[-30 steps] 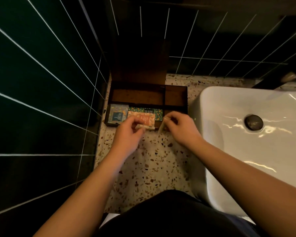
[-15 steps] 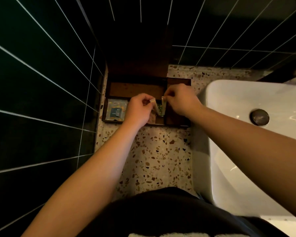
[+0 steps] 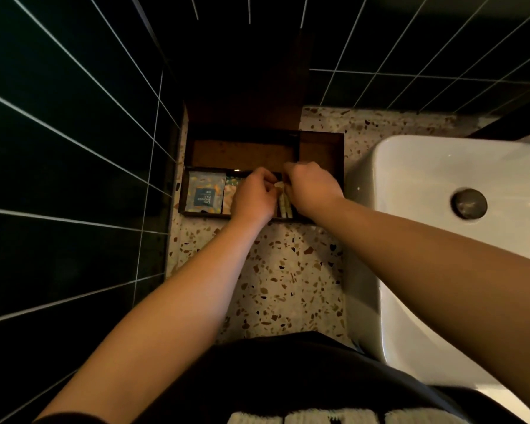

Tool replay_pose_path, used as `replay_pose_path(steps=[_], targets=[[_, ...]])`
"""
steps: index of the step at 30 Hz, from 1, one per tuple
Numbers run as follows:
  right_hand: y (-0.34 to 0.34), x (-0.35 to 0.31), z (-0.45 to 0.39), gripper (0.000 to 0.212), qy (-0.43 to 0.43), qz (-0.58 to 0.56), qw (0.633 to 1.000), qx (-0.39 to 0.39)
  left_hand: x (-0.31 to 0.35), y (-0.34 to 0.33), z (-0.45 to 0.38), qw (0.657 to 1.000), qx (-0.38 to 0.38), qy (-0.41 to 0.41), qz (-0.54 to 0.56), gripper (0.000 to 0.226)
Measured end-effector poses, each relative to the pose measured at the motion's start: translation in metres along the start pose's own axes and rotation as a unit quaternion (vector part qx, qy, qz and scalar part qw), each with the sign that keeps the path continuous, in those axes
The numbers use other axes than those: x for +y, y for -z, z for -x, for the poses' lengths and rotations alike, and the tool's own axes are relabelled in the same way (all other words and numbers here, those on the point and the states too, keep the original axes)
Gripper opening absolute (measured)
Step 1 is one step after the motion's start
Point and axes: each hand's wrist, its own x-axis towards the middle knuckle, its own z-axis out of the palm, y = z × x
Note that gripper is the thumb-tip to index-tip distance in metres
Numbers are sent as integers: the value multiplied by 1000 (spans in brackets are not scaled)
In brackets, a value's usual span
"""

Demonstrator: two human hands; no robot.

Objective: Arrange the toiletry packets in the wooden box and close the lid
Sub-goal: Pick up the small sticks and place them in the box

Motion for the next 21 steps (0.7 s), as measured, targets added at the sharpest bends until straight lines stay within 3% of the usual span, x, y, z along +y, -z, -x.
replay_pose_path(steps=[8,12,15,21], targets=[[-7,1,15,24,16,91,995,40,-5,-4,4,997,1,-43,-56,29],[5,4,37,39,11,-33,998,48,-4,2,18,997,36,-65,-29,32],[20,9,65,38,-1,-130,988,78,6,12,38,996,52,-70,22,24],[45,42,140,29,-71,-273,953,107,38,18,95,982,-26,-58,179,10]])
